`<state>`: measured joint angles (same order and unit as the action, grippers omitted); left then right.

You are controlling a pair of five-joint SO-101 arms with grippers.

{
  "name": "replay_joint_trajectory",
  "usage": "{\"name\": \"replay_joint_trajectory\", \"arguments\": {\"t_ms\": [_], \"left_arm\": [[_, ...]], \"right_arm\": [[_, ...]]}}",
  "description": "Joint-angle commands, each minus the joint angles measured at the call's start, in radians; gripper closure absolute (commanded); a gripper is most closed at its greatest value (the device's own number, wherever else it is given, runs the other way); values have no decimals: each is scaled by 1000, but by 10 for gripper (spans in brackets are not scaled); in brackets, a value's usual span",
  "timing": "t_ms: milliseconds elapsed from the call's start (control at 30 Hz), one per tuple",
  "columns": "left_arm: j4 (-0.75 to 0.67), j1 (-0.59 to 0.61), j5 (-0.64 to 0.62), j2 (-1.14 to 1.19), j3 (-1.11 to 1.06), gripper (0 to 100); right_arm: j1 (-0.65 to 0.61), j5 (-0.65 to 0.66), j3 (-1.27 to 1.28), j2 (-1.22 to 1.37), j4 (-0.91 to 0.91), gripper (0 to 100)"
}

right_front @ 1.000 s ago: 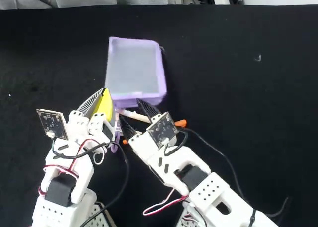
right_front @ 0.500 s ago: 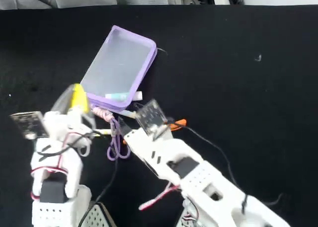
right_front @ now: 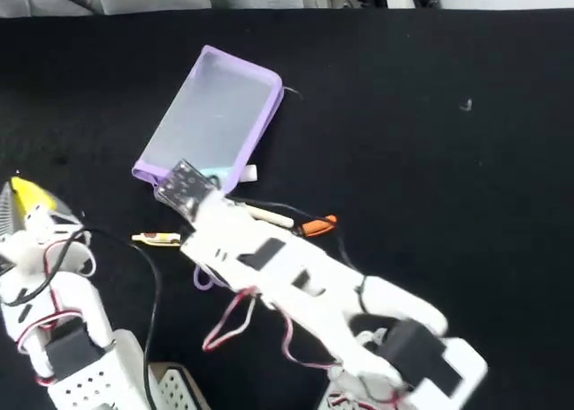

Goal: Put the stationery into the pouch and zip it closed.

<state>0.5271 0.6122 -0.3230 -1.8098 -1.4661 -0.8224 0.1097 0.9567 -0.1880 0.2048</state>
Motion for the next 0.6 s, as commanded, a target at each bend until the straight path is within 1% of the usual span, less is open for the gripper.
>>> {"name": "replay_joint_trajectory", "arguments": {"t_ms": [0, 67, 133, 233, 400, 567], "left_arm": [[-51, 64, -11, -17, 35, 967], [-55, 87, -11, -17, 30, 967], [-55, 102, -11, -17, 30, 967], [-55, 114, -11, -17, 30, 968], [-51, 114, -11, -17, 28, 968], [-52, 114, -11, -17, 28, 968]], "right_arm": [[-11, 9, -182, 102, 110, 804], [-11, 17, -213, 128, 132, 804], [-9, 57, -240, 145, 126, 804], [-3, 118, -272, 159, 57, 804], [-28, 121, -295, 226, 40, 804], [-12, 120, -440, 323, 147, 804]]}}
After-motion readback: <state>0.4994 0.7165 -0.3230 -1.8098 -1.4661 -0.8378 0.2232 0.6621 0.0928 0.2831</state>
